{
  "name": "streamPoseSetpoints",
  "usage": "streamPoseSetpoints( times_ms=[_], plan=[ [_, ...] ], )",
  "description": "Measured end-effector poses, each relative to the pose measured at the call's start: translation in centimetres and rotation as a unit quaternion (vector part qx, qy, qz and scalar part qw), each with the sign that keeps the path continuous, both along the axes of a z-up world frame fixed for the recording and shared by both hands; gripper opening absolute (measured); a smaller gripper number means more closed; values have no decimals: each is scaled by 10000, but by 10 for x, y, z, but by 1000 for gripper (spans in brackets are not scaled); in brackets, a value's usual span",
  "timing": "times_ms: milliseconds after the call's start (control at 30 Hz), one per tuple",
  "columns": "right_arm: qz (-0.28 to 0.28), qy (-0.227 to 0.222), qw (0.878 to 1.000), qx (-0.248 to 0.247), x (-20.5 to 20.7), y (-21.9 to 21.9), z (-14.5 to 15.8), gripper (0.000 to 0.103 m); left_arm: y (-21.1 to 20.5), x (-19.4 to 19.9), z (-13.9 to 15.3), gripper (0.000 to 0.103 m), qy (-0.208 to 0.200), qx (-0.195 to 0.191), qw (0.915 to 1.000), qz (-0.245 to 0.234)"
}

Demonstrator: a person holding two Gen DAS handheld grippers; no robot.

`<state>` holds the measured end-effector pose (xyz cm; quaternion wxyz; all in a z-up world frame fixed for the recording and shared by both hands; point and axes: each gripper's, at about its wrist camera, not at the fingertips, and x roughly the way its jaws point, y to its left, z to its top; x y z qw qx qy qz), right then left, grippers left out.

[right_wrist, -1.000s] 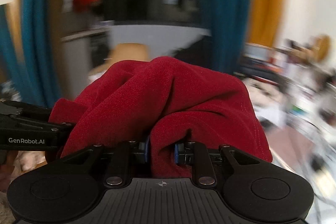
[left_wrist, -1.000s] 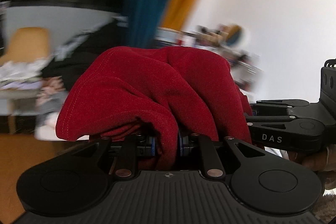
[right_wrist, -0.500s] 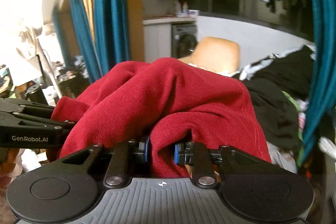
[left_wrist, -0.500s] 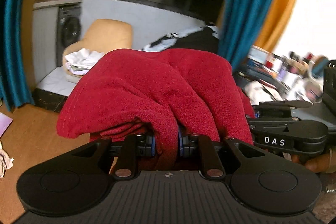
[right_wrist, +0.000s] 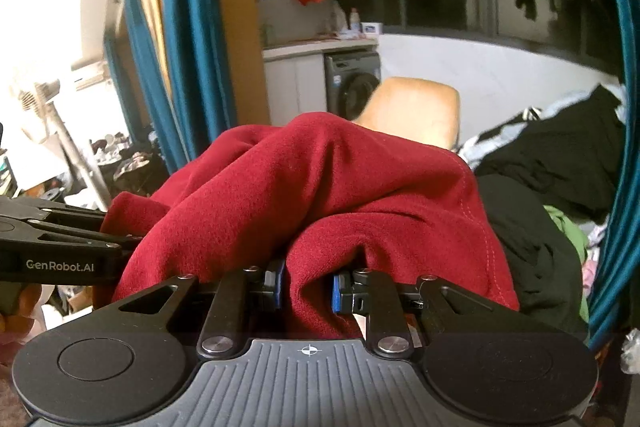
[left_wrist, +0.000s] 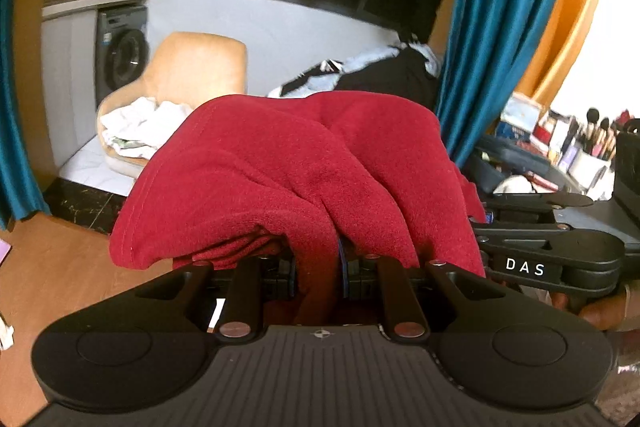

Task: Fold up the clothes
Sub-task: 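Lift the red top with both grippers and carry it toward the beige chair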

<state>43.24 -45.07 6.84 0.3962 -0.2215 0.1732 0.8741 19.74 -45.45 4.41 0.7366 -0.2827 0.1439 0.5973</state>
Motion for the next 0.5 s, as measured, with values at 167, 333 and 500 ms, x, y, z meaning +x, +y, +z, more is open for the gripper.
streamPoseSetpoints(
  times_ms=[167, 333, 500],
  plan=[
    [-346, 135, 9993, -56, 21, 22, -15, 20, 29, 9, -7, 17, 30, -81, 9993, -368],
    [-801, 114, 9966, -177, 26, 51, -35, 20, 64, 8, -20, 17, 0, -254, 9963, -816],
    [-1237, 14, 9920, -253, 5, 83, -51, 20, 111, -22, -36, 17, -135, -350, 9916, -1234]
  ],
)
